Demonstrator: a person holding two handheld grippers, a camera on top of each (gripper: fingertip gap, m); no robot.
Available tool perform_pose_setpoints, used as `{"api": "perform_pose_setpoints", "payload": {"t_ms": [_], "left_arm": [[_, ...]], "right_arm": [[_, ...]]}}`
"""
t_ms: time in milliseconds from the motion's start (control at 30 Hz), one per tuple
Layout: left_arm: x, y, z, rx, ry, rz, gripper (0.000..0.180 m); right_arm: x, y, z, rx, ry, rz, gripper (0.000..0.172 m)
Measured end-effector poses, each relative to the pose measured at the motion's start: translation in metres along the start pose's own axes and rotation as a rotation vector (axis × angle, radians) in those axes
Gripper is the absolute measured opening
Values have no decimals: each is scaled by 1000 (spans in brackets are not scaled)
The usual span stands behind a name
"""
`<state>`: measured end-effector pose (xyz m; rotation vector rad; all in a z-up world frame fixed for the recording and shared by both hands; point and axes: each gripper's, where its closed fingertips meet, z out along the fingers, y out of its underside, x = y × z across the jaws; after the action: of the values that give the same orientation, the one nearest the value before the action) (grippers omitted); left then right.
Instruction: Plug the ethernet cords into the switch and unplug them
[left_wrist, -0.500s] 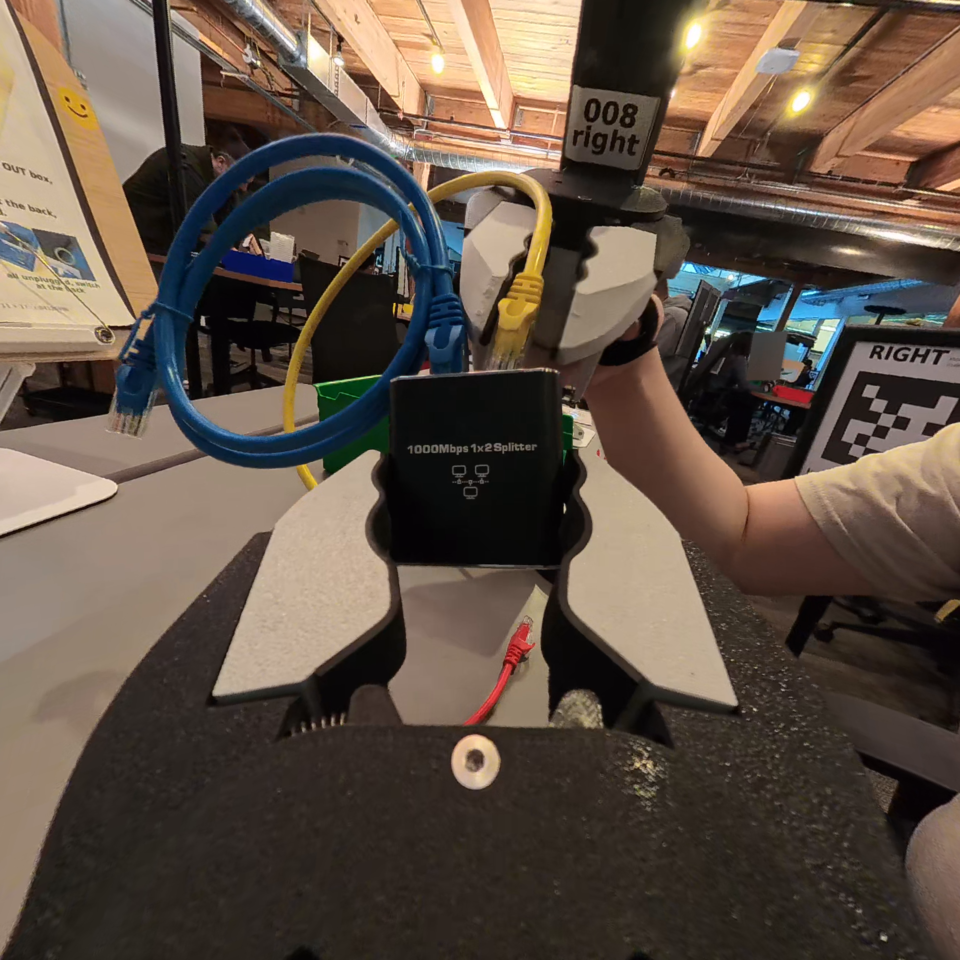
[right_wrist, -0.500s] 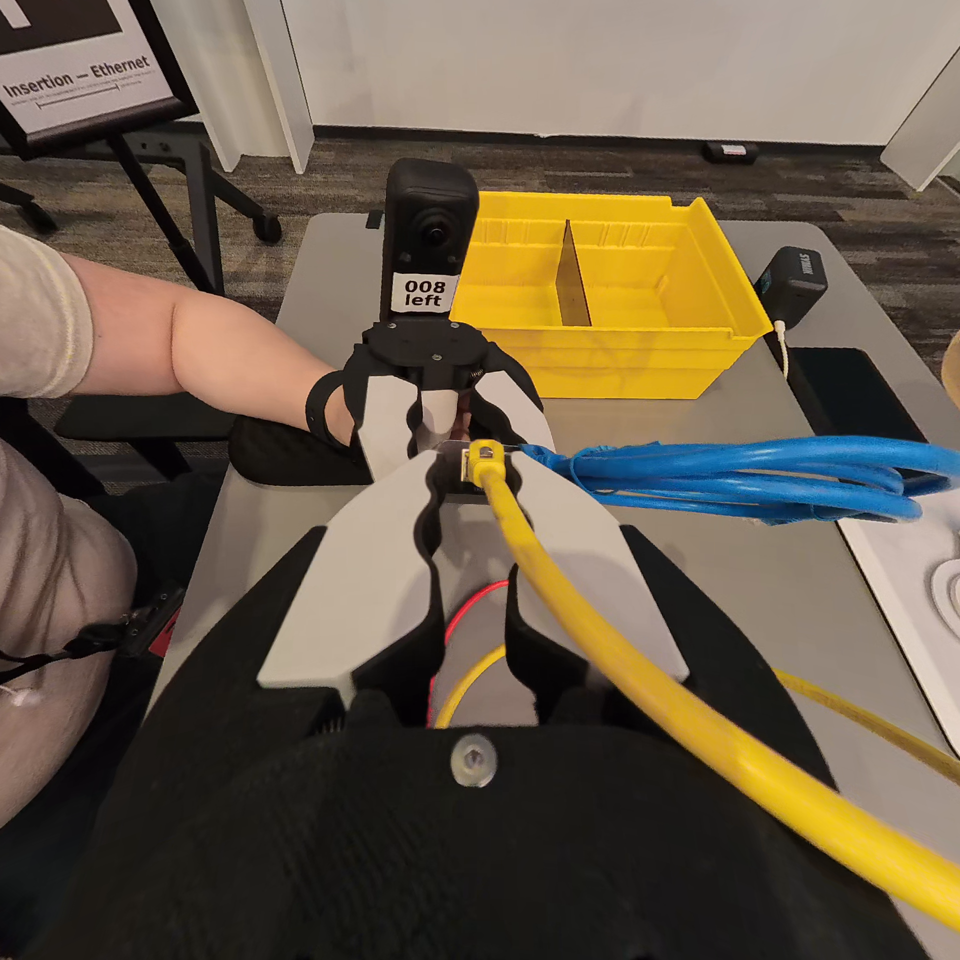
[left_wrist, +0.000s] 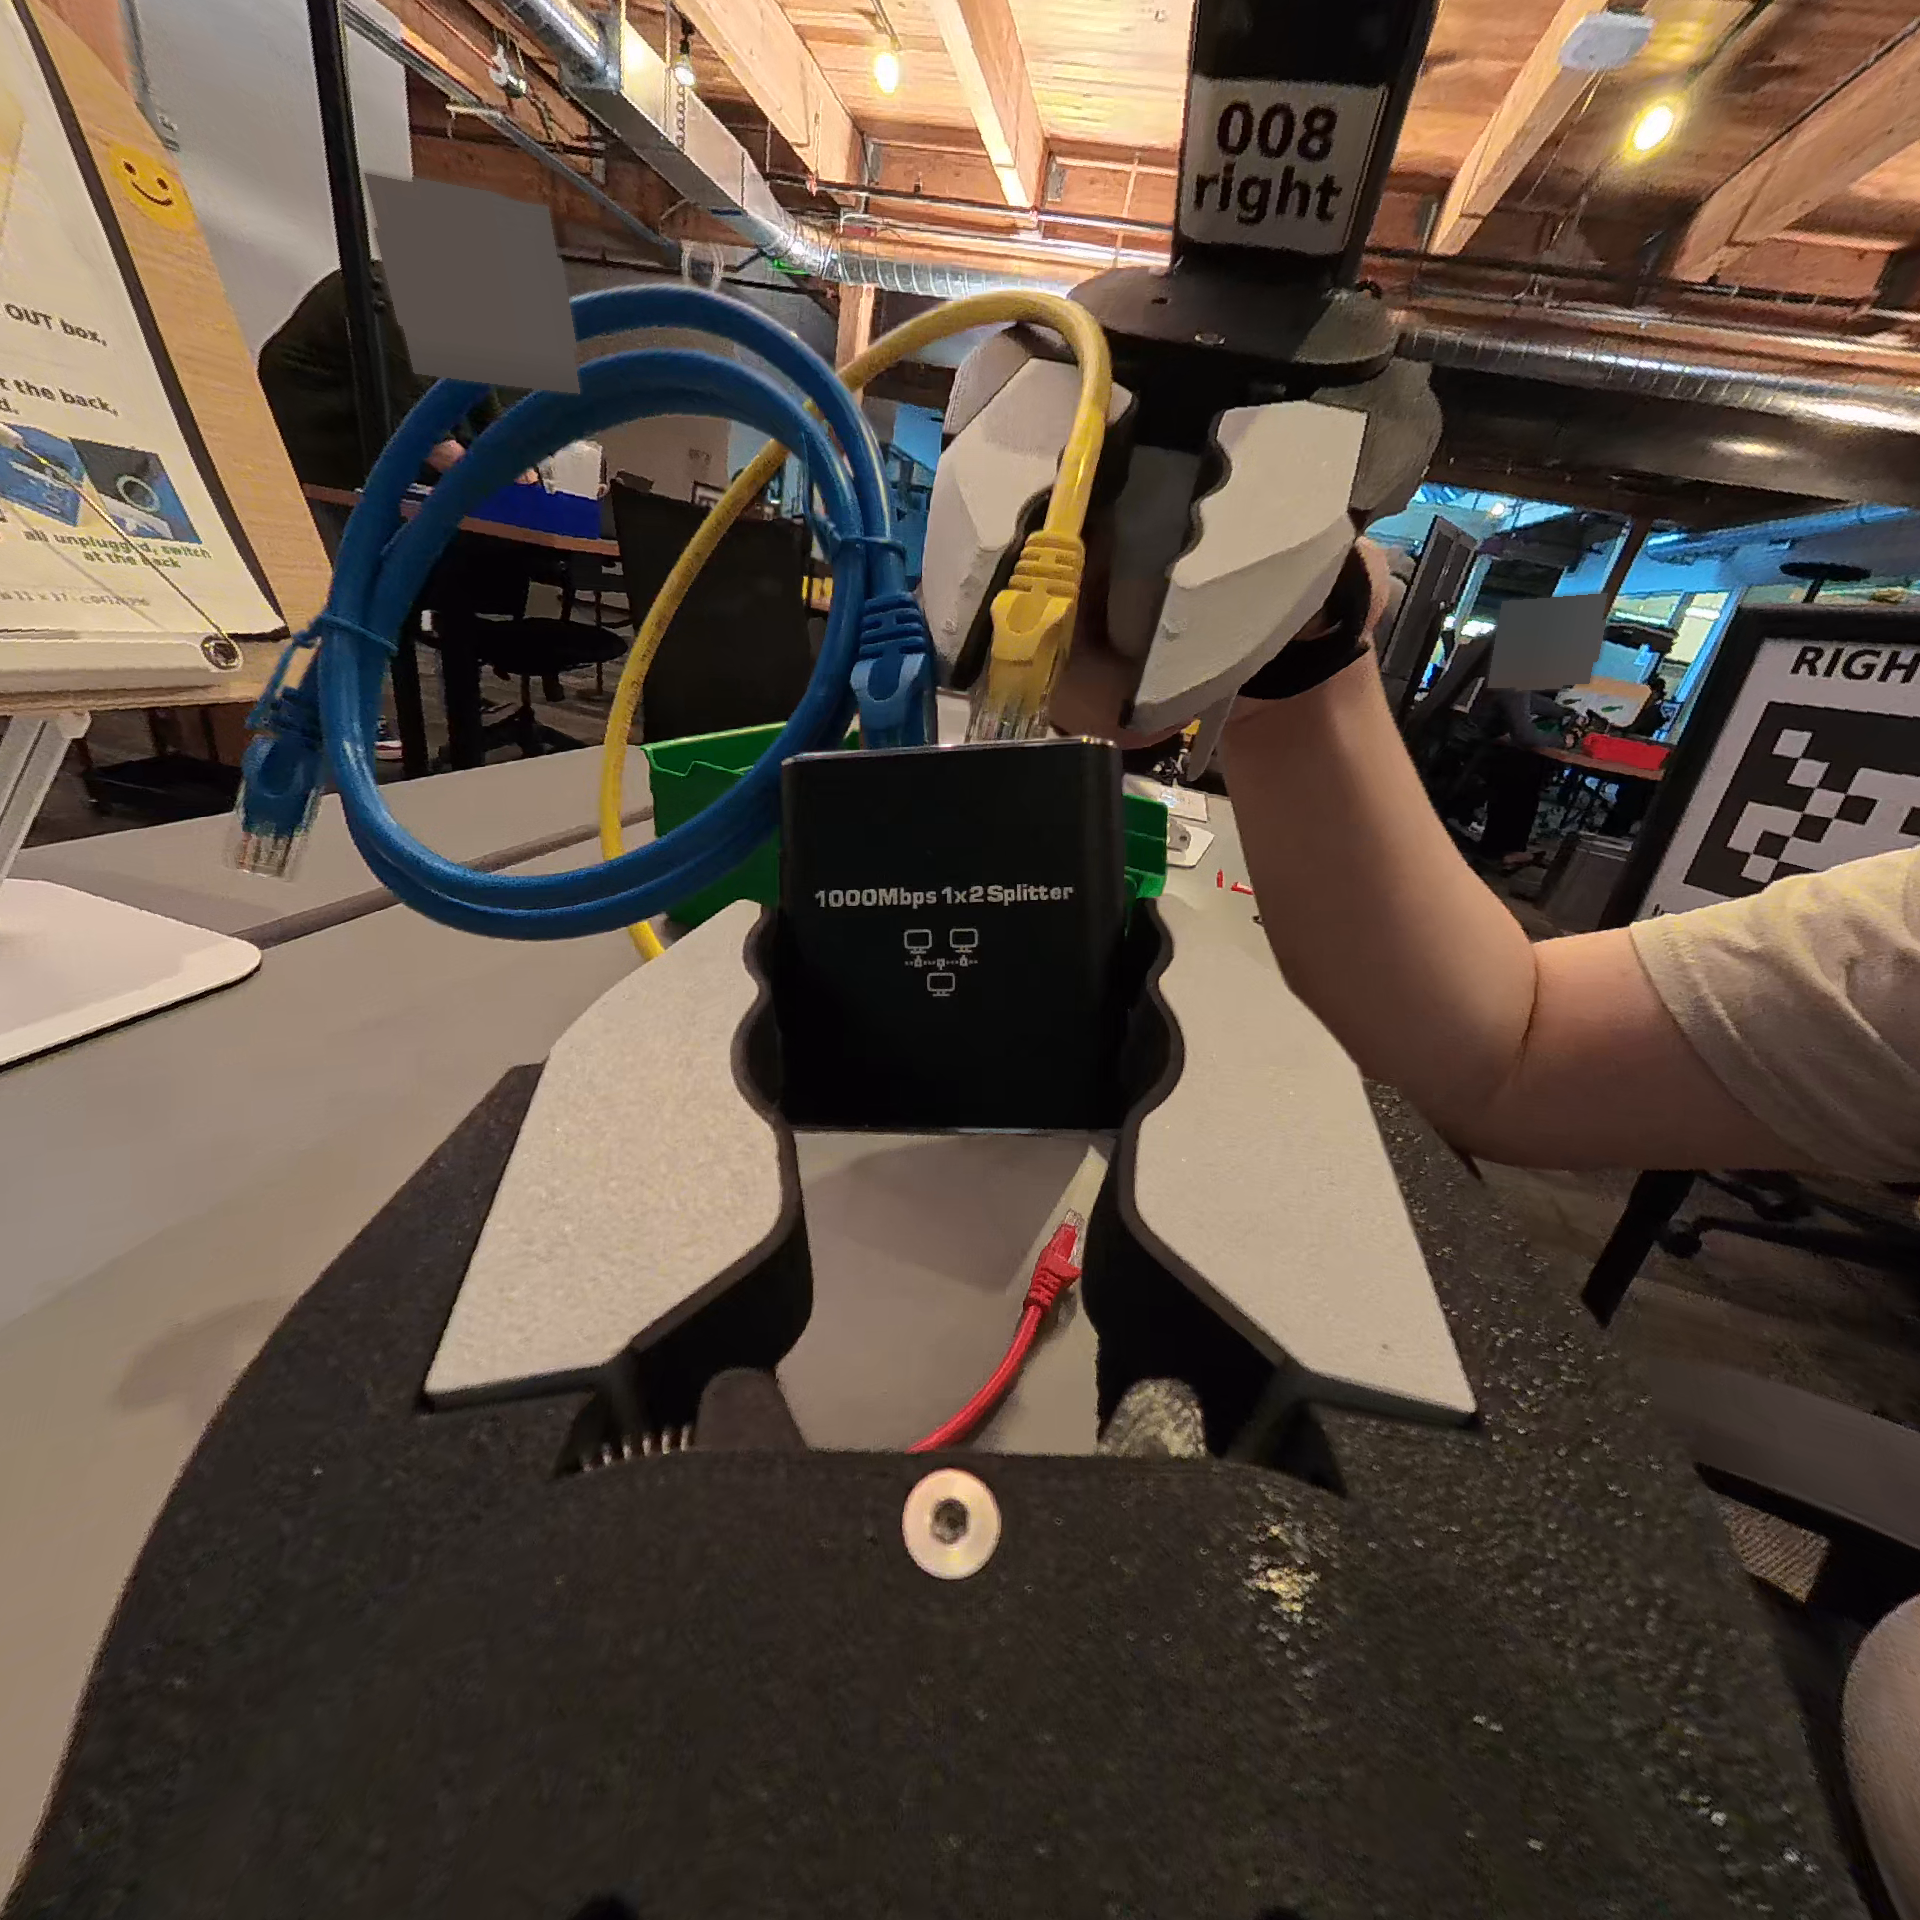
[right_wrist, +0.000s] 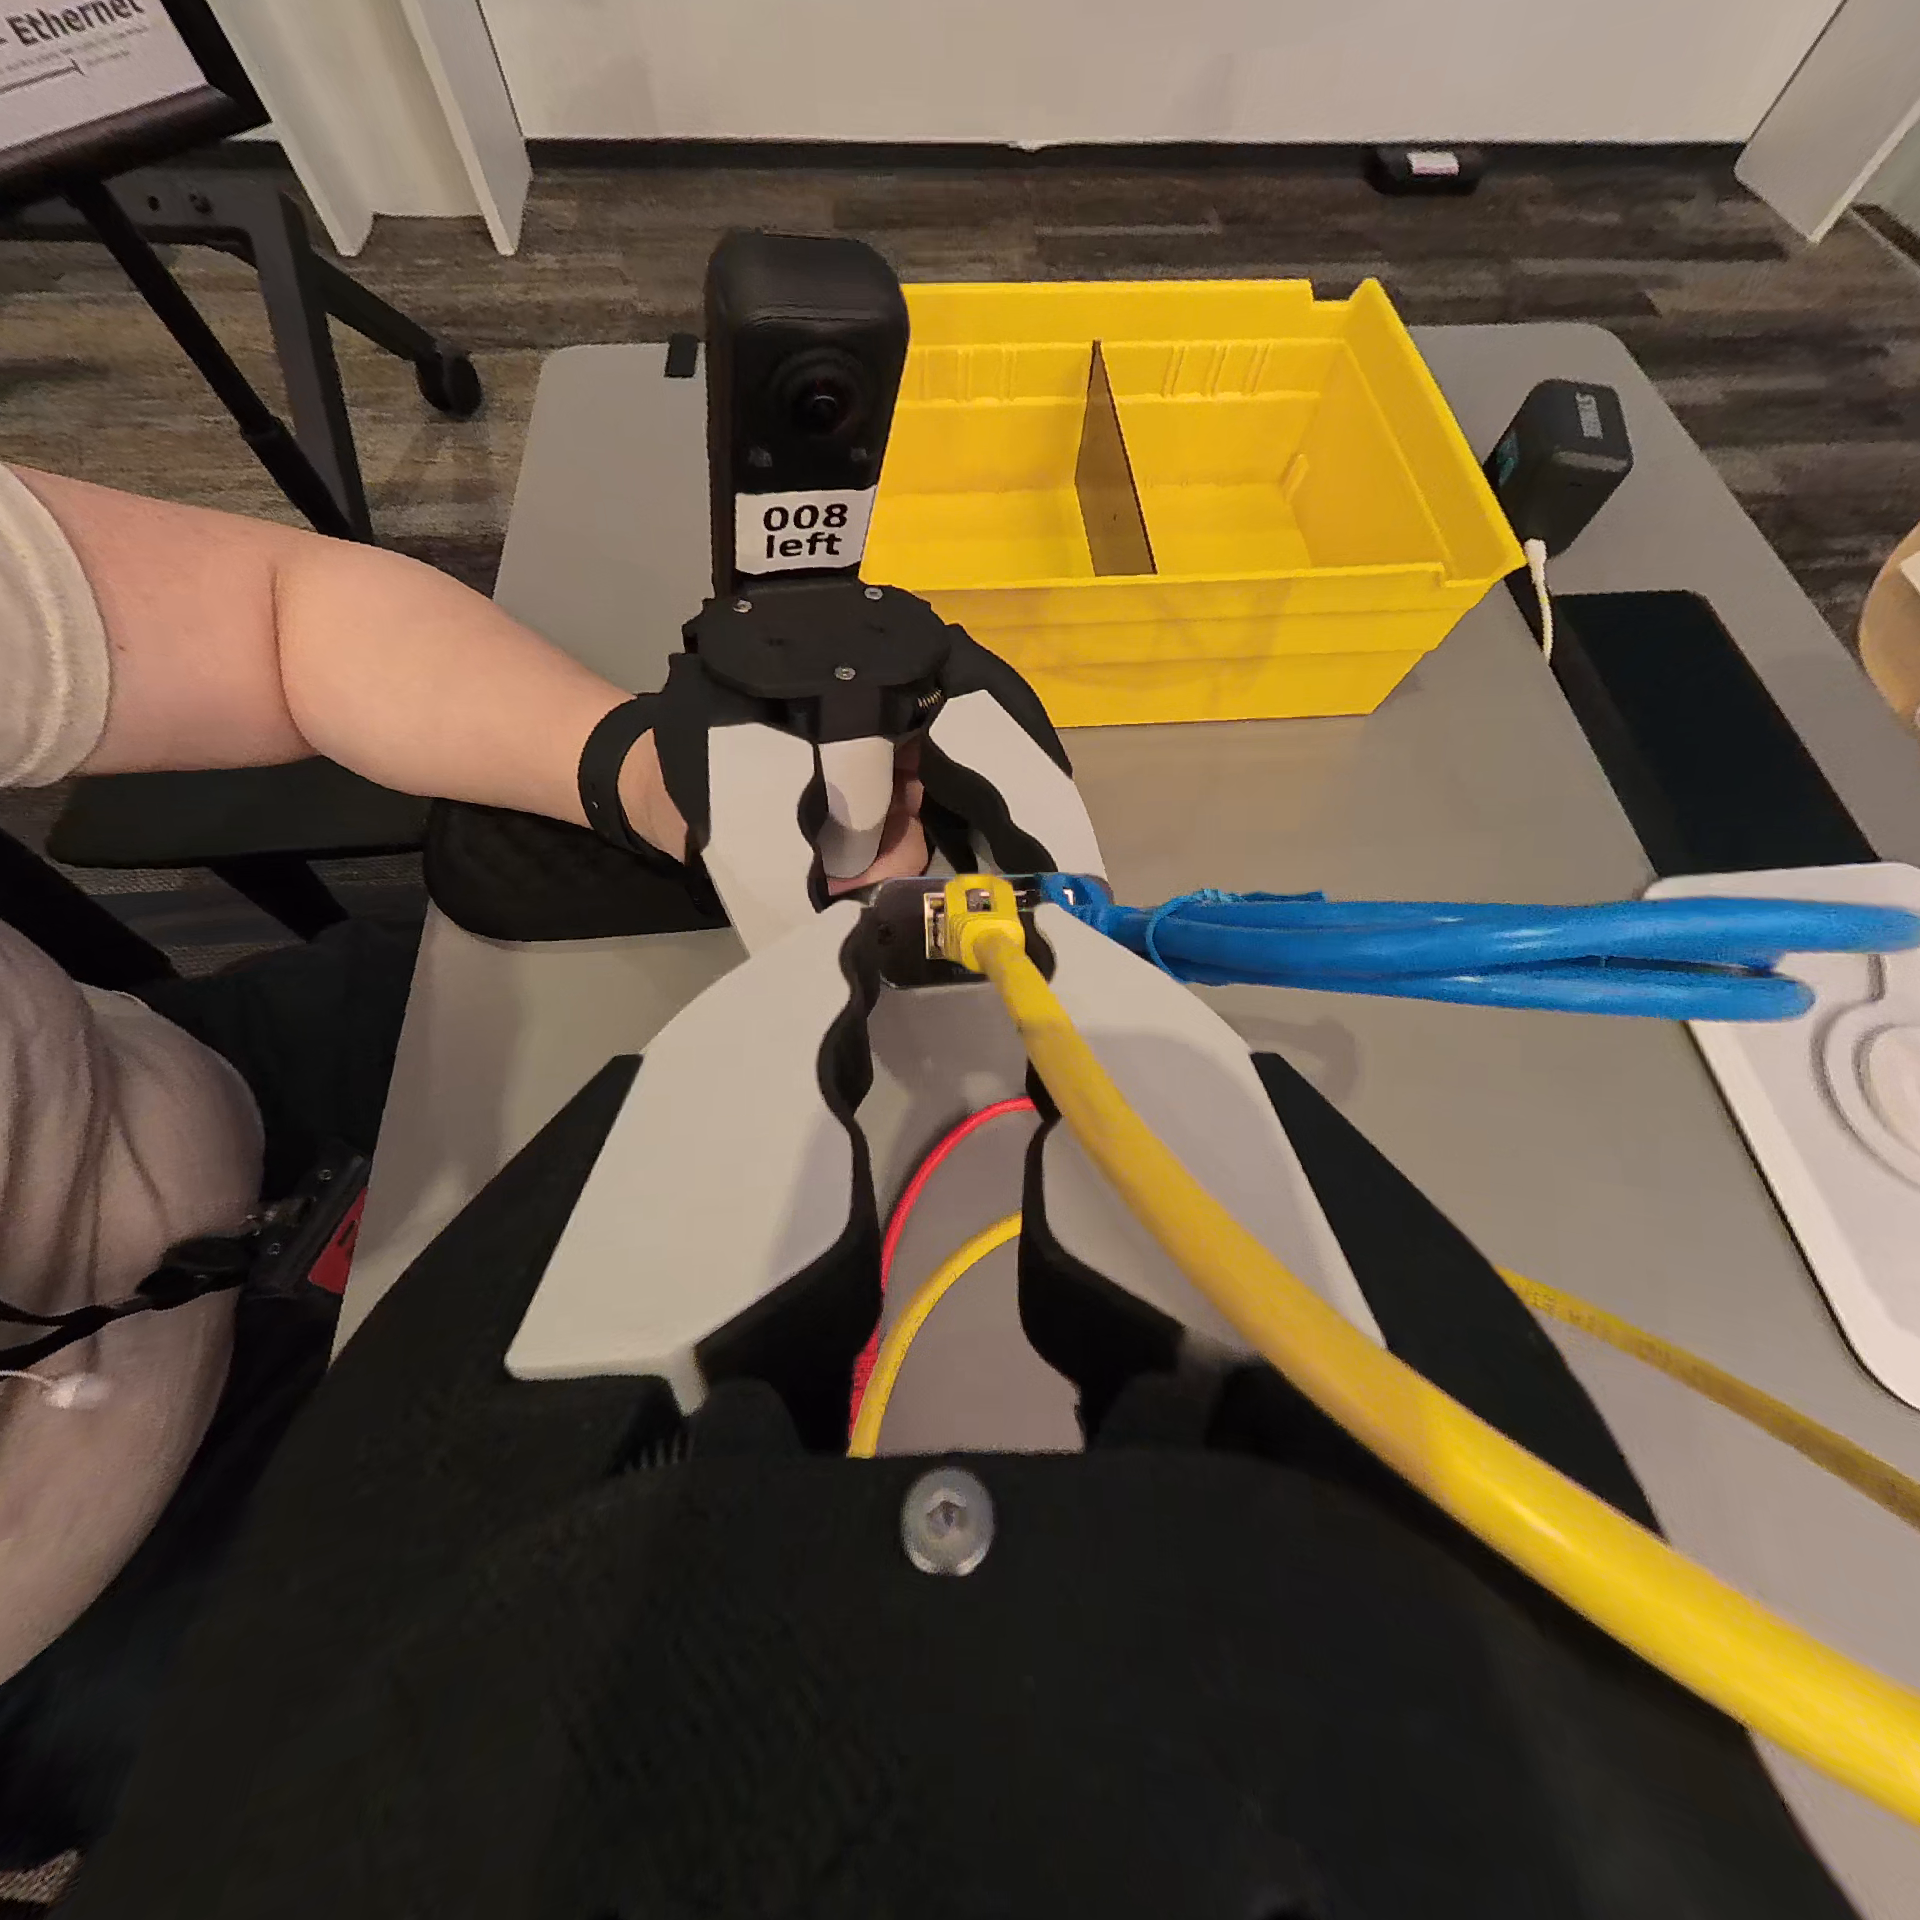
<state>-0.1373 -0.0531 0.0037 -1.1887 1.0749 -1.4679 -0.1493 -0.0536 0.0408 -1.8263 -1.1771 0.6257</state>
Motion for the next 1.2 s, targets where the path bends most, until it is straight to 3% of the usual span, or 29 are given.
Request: {"api": "perform_pose_setpoints", "payload": {"t_ms": [467, 867, 1200], "left_arm": [[-3, 8, 4, -56, -92, 120, 63], [-5, 6, 3, -60, -115, 152, 63], [-2, 4, 2, -37, -87, 134, 63]], "right_arm": [[4, 13, -1, -137, 134, 42, 22], [5, 10, -4, -116, 143, 159, 27], [10, 14, -6, -118, 111, 188, 16]]}}
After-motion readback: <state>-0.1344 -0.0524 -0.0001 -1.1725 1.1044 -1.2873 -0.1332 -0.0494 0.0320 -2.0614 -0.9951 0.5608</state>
